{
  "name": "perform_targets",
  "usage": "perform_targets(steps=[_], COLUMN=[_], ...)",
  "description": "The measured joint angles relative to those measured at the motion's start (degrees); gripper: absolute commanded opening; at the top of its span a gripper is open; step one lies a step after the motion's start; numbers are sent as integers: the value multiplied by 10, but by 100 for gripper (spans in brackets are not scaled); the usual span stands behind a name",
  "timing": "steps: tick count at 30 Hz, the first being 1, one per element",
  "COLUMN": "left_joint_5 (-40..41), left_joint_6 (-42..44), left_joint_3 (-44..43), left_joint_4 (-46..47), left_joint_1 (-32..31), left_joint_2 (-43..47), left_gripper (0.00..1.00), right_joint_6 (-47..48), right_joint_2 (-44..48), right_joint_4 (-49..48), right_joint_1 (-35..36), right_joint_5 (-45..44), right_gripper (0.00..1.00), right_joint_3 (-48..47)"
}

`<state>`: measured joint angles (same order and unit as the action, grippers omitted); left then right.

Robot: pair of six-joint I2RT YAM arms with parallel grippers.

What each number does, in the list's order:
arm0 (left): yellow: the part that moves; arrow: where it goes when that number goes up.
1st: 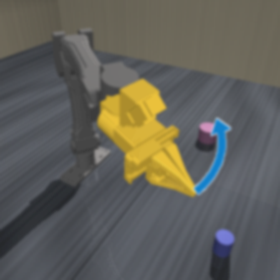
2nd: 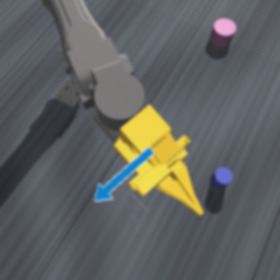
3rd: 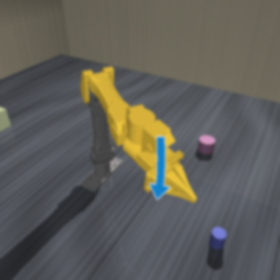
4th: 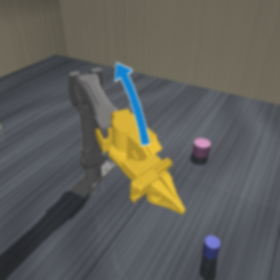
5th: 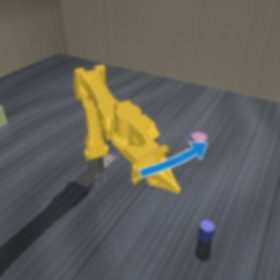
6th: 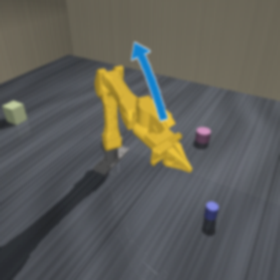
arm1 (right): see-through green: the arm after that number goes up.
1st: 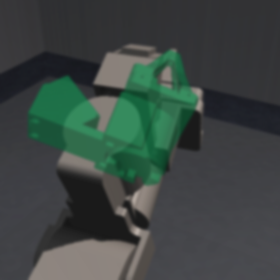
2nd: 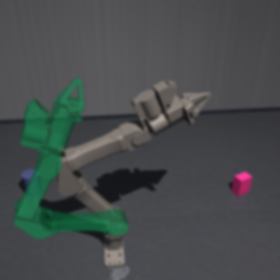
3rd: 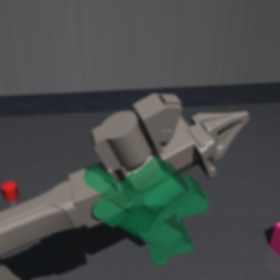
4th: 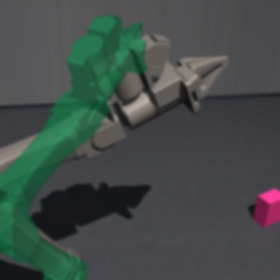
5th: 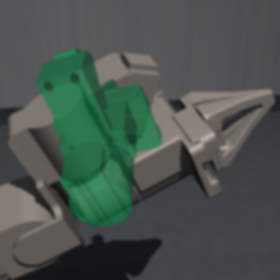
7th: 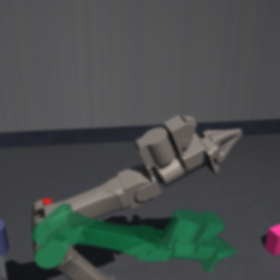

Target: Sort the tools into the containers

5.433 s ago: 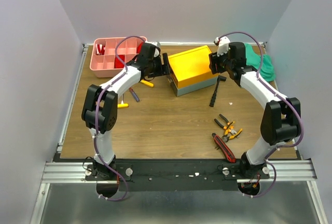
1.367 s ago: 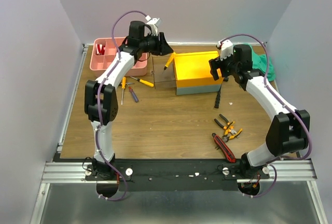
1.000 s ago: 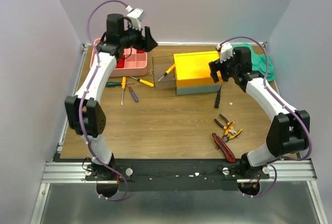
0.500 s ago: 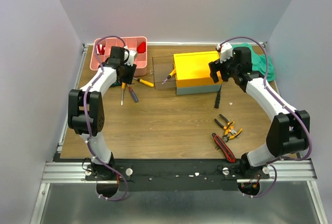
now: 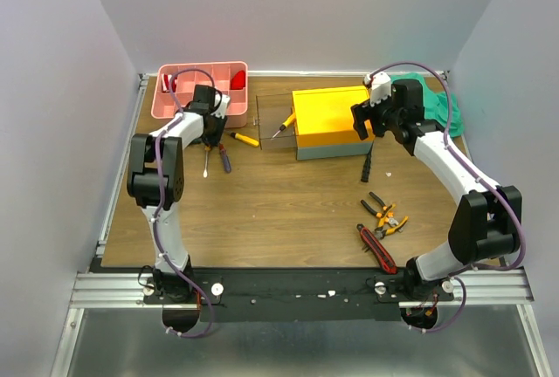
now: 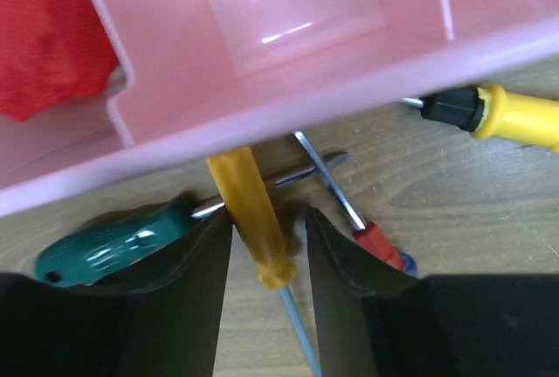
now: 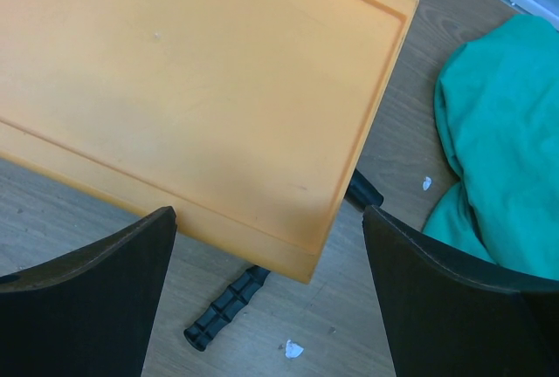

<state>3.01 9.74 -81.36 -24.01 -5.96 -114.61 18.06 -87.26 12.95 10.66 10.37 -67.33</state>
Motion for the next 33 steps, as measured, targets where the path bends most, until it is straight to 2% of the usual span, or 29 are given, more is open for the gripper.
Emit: perform_targets(steps=[2, 4, 9, 12, 16, 18, 22, 26, 28, 33], left_joint_5=[1, 2, -1, -34, -124, -196, -344, -447, -470, -481], left_joint_6=[0, 0, 0, -1, 0, -2, -57, -146, -188, -264], left_joint_3=[-3, -10, -10, 11, 24, 14, 1, -66, -92, -104], left_joint_4=[0, 4, -1, -24, -67, -74, 6, 97, 155, 224], left_joint_1=[0, 0, 2, 3, 6, 6, 1, -27, -46, -89], left_joint_2=[-11, -14, -9, 26, 126, 179, 243, 200, 158, 75], left_gripper=[41, 28, 7, 0, 0, 0, 0, 0, 0, 0], right_joint_6=[0, 0, 0, 0, 0, 0, 0, 0, 0, 0], right_joint_2=[0, 0, 0, 0, 0, 0, 0, 0, 0, 1], right_joint_4=[0, 0, 0, 0, 0, 0, 0, 0, 0, -1], right_joint_1=[0, 0, 0, 0, 0, 0, 0, 0, 0, 0], right_joint_5=[0, 0, 0, 0, 0, 0, 0, 1, 1, 2], right_gripper=[95, 95, 95, 95, 95, 95, 95, 95, 95, 95], right_joint_3=[0, 0, 0, 0, 0, 0, 0, 0, 0, 2])
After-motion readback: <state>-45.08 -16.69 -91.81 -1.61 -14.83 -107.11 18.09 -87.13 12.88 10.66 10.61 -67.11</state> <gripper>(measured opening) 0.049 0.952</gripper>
